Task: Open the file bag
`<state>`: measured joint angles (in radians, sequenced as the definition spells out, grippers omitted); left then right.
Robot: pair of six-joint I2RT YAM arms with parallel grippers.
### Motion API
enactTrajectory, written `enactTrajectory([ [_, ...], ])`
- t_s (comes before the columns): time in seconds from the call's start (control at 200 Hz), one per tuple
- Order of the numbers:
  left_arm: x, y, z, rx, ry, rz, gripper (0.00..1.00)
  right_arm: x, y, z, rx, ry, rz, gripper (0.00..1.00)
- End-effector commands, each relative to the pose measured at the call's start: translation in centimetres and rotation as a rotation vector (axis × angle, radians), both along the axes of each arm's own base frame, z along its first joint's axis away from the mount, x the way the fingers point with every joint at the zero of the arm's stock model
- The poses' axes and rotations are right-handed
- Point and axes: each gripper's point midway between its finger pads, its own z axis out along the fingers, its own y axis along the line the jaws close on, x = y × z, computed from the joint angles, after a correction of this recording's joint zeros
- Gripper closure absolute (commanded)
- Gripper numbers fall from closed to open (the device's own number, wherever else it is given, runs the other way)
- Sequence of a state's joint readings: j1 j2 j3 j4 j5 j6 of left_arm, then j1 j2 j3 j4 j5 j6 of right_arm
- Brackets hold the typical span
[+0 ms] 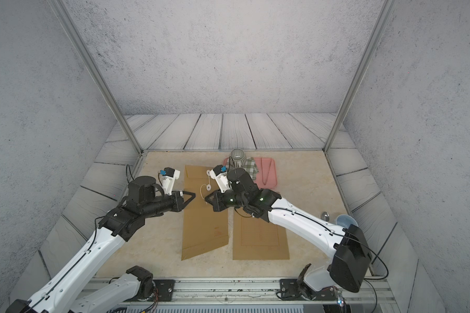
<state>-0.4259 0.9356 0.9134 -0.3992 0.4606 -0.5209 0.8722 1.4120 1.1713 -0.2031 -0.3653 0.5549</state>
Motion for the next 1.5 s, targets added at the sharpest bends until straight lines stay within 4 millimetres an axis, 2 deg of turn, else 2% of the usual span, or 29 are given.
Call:
enactTrajectory([
  [0.0,0.6,0.2,0.7,-0.020,-0.033,0.003,1.00,-0.4,-1.2,-0.4,0.018,0.018,-0.044,1.00],
  [0.15,0.8,0.3,0.3,-0.023,-0.015,-0.001,1.00,-0.7,-2.9,-4.0,-0.061,0.077,-0.096,1.00],
  [0.245,0.7,0.4,0.0,-0.021,-0.009,-0.003,1.00,-0.2,-3.9,-5.8,-0.123,0.096,-0.152,1.00],
  [0.45,0.6,0.7,-0.1,-0.015,-0.004,-0.004,1.00,2.1,-6.0,-6.9,-0.196,0.101,-0.246,1.00],
  [0.595,0.4,0.9,-0.6,-0.010,0.010,0.000,1.00,4.1,-8.0,-6.0,-0.187,0.104,-0.309,1.00],
  [0.821,0.4,1.0,-1.0,-0.020,0.019,0.004,1.00,4.5,-7.8,-5.1,-0.180,0.094,-0.281,1.00],
  [0.946,0.5,1.2,-1.2,-0.016,0.018,0.010,1.00,5.5,-9.0,-4.9,-0.232,0.063,-0.324,1.00],
  [1.061,0.4,1.3,-1.2,-0.019,0.025,0.014,1.00,6.8,-9.7,-3.2,-0.226,0.042,-0.356,1.00],
  [1.231,0.4,1.3,-1.1,-0.025,0.025,0.012,1.00,8.4,-10.4,-1.9,-0.252,0.022,-0.395,1.00],
  [1.496,0.5,1.3,-1.6,-0.028,0.040,0.012,1.00,9.9,-8.8,2.5,-0.190,-0.034,-0.364,1.00],
])
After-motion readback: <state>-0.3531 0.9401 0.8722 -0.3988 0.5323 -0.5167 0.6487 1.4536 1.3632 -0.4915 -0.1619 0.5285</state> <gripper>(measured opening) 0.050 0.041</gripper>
